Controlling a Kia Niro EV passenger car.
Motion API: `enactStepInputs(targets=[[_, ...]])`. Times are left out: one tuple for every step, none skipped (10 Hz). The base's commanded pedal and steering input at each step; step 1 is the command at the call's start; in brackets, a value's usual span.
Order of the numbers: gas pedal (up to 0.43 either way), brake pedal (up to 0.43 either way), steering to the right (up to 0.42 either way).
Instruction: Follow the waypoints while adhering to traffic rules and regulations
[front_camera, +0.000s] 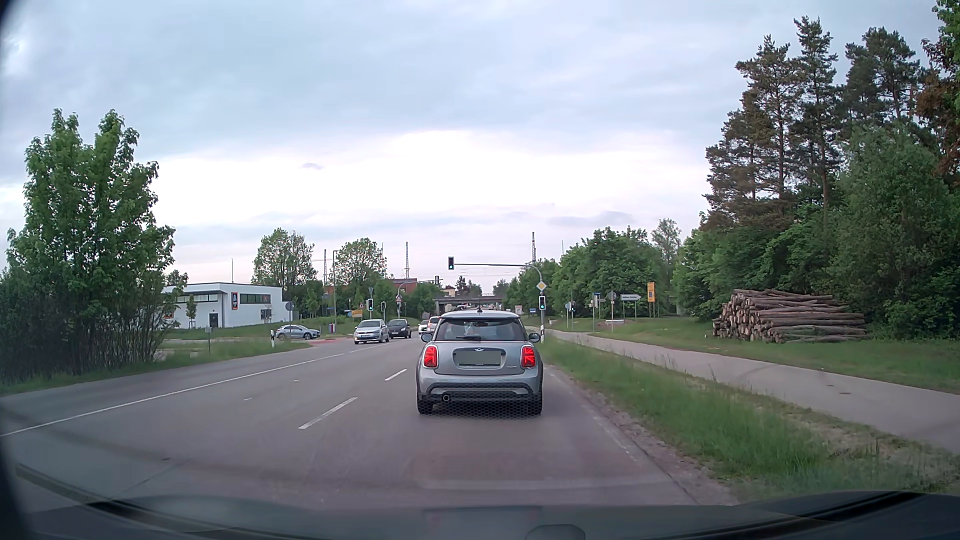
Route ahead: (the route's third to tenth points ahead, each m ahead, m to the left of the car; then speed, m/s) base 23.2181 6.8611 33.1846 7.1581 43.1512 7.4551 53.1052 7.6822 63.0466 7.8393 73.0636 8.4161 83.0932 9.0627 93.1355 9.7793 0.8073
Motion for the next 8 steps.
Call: enactStepInputs(targets=[[0.000,0.000,-0.024],[0.000,0.000,-0.024],[0.000,0.000,-0.024],[0.000,0.000,-0.024],[0.000,0.000,-0.024],[0.000,0.000,-0.021],[0.000,0.000,-0.017],[0.000,0.000,-0.014]])
